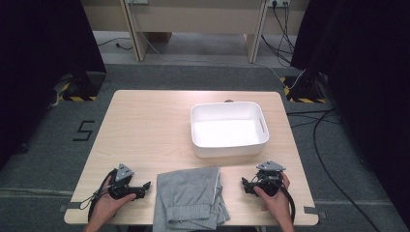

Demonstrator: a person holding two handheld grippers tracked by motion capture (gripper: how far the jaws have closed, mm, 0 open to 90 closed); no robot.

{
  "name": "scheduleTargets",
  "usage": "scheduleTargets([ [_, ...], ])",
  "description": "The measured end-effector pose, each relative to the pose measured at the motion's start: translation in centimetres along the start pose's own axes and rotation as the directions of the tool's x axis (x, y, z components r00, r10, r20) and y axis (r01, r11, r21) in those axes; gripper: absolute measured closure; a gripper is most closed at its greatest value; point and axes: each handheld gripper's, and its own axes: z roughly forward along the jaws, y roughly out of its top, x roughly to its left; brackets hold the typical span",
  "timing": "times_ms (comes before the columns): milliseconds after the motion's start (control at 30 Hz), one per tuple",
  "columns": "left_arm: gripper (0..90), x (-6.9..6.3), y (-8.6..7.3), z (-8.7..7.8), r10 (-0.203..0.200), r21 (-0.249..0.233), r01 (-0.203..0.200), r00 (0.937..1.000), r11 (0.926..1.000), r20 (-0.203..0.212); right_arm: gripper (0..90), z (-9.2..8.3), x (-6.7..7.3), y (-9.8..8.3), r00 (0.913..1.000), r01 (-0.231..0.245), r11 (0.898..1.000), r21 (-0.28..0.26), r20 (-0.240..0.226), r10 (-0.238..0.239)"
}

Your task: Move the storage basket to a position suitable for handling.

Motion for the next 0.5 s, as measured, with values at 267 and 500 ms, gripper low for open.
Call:
scheduleTargets([
  [267,10.8,0.00,0.00,0.00,0.000,0.000,0.000,1.0000,1.0000,0.000,1.0,-0.03,0.04,-0.03,1.0000,0.004,1.000,0.001,-0.003,-0.004],
  [500,10.9,0.01,0.01,0.00,-0.001,-0.001,0.001,1.0000,1.0000,0.001,18.2,-0.44,-0.37,-0.18,0.9997,-0.016,0.999,-0.048,-0.020,0.015],
])
